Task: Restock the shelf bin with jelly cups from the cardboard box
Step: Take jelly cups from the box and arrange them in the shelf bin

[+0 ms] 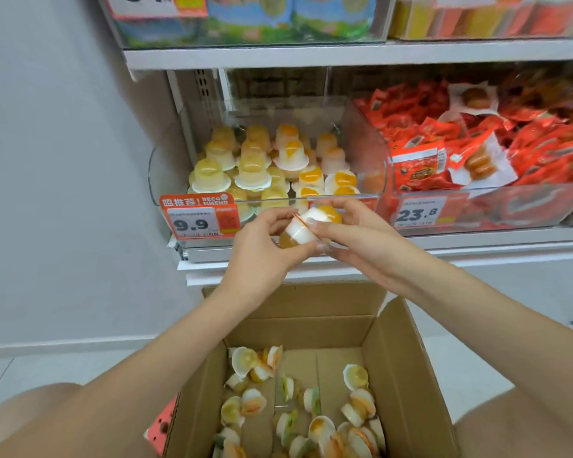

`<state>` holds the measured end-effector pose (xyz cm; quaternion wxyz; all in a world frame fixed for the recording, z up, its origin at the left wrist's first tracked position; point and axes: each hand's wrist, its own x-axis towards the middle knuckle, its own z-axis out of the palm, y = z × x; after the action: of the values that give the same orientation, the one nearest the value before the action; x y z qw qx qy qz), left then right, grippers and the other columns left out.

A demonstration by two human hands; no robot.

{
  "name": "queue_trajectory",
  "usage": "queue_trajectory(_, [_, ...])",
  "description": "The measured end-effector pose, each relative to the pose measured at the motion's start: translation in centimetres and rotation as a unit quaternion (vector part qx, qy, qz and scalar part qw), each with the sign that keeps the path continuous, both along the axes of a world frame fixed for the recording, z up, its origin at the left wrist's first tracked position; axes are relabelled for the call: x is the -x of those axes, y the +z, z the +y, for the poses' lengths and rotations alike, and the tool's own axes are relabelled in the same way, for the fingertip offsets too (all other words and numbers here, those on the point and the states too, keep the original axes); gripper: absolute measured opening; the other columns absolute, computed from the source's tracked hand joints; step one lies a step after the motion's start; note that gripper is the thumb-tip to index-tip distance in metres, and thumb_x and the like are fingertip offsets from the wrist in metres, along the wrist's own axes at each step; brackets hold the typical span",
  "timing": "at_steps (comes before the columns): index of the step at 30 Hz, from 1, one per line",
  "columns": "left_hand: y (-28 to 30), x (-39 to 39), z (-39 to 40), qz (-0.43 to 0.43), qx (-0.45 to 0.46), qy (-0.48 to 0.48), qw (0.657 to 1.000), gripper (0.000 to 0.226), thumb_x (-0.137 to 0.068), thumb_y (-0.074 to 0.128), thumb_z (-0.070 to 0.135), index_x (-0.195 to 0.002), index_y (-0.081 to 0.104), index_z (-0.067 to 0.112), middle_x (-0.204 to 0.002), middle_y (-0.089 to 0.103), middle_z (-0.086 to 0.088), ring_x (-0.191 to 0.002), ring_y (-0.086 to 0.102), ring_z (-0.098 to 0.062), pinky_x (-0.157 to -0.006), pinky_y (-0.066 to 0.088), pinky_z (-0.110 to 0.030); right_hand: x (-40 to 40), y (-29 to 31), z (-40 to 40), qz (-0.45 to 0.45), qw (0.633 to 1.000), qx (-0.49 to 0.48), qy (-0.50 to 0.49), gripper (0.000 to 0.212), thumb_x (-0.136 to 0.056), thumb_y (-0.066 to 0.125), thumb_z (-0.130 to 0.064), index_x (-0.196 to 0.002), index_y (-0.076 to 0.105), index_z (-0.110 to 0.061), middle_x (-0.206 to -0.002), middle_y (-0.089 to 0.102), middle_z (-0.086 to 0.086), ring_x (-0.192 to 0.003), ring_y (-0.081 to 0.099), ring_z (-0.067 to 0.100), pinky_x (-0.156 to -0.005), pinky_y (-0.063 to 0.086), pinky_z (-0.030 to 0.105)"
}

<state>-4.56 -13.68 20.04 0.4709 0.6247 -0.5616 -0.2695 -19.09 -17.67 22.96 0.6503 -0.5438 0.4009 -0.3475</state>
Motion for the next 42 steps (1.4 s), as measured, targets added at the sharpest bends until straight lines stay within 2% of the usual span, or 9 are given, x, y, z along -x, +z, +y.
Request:
queue_trajectory(2, [0.2, -0.3, -0.3, -0.017, 0.003, -0.008, 1.000, 0.067, -0.064, 0.084, 0.033, -0.126, 0.058, 0.021, -0.114, 0.065, 0.011, -0.100, 0.049, 0.006, -0.063, 0.041, -0.007, -0.1, 0.1, -0.7, 0.000, 1.000, 0.003, 0.017, 0.041, -0.087, 0.065, -0.011, -0.125, 0.050, -0.008, -0.113, 0.064, 0.014, -0.087, 0.065, 0.019, -0.087, 0.054, 0.035])
queue_trajectory(5, [0.1, -0.3, -0.6, -0.037, 0.006, -0.013, 0.999, 0.068, -0.064, 0.084, 0.032, -0.126, 0.058, 0.022, -0.112, 0.065, 0.013, -0.104, 0.060, 0.000, -0.073, 0.042, -0.003, -0.2, -0.1, -1.4, 0.034, 0.999, 0.034, 0.025, 0.037, -0.086, 0.066, -0.016, -0.121, 0.053, -0.010, -0.106, 0.066, 0.014, -0.087, 0.066, 0.021, -0.087, 0.054, 0.039])
queue_trajectory(12, [-0.3, -0.5, -0.7, -0.066, 0.023, 0.017, 0.997, 0.071, -0.061, 0.085, 0.038, -0.126, 0.058, 0.028, -0.112, 0.063, 0.010, -0.107, 0.057, -0.004, -0.089, 0.043, -0.013, -0.2, -0.4, -2.2, 0.063, 0.997, 0.015, 0.052, 0.034, -0.085, 0.066, -0.025, -0.117, 0.056, -0.020, -0.101, 0.069, 0.007, -0.089, 0.070, 0.019, -0.082, 0.058, 0.038])
queue_trajectory(16, [0.2, -0.5, -1.0, -0.105, 0.034, 0.014, 0.994, 0.071, -0.063, 0.084, 0.032, -0.128, 0.057, 0.024, -0.107, 0.057, 0.017, -0.111, 0.055, -0.008, -0.094, 0.043, -0.021, -0.1, 0.1, -2.6, 0.099, 0.991, 0.020, 0.090, 0.041, -0.087, 0.064, -0.031, -0.125, 0.054, -0.020, -0.115, 0.065, 0.004, -0.098, 0.069, 0.015, -0.083, 0.058, 0.032])
queue_trajectory(19, [0.1, -0.6, -1.2, -0.109, 0.049, 0.005, 0.993, 0.069, -0.062, 0.080, 0.038, -0.126, 0.058, 0.027, -0.106, 0.059, 0.021, -0.110, 0.055, -0.009, -0.093, 0.047, -0.026, 0.0, 0.5, -3.1, 0.100, 0.989, 0.012, 0.111, 0.043, -0.084, 0.070, -0.019, -0.125, 0.057, -0.019, -0.113, 0.068, 0.008, -0.101, 0.068, 0.017, -0.087, 0.057, 0.035])
queue_trajectory(25, [0.3, -1.2, -1.2, -0.136, 0.079, -0.013, 0.987, 0.063, -0.064, 0.082, 0.039, -0.120, 0.054, 0.042, -0.107, 0.058, 0.026, -0.106, 0.051, -0.001, -0.087, 0.041, -0.008, 0.3, 0.9, -3.9, 0.095, 0.985, 0.009, 0.143, 0.043, -0.077, 0.075, -0.009, -0.117, 0.063, -0.018, -0.109, 0.070, 0.013, -0.101, 0.068, 0.022, -0.084, 0.057, 0.035])
queue_trajectory(33, [1.6, -2.6, -1.6, -0.102, 0.080, -0.003, 0.992, 0.069, -0.069, 0.080, 0.032, -0.128, 0.045, 0.031, -0.112, 0.056, 0.023, -0.102, 0.053, 0.003, -0.086, 0.045, -0.011, -0.8, 2.6, -4.7, 0.140, 0.970, 0.196, 0.002, 0.045, -0.066, 0.085, -0.018, -0.107, 0.068, -0.026, -0.102, 0.071, -0.006, -0.090, 0.066, 0.006, -0.080, 0.055, 0.022])
queue_trajectory(37, [1.5, -4.8, -2.4, -0.115, 0.034, 0.033, 0.992, 0.032, -0.071, 0.081, 0.019, -0.091, 0.057, 0.021, -0.090, 0.059, 0.011, -0.079, 0.055, 0.000, -0.067, 0.048, -0.018, -0.7, 5.0, -9.3, 0.255, 0.909, 0.318, -0.085, 0.054, -0.064, 0.086, -0.027, -0.113, 0.065, -0.022, -0.106, 0.065, -0.008, -0.093, 0.062, 0.008, -0.075, 0.050, 0.020])
queue_trajectory(42, [1.3, -5.7, -2.7, -0.159, 0.017, 0.014, 0.987, 0.025, -0.075, 0.076, 0.011, -0.088, 0.056, 0.020, -0.086, 0.059, 0.013, -0.075, 0.054, -0.001, -0.063, 0.042, -0.011, -3.2, 7.0, -13.5, 0.427, 0.810, 0.399, 0.040, 0.060, -0.063, 0.084, -0.038, -0.117, 0.061, -0.027, -0.115, 0.059, -0.008, -0.100, 0.055, 0.011, -0.068, 0.043, 0.018])
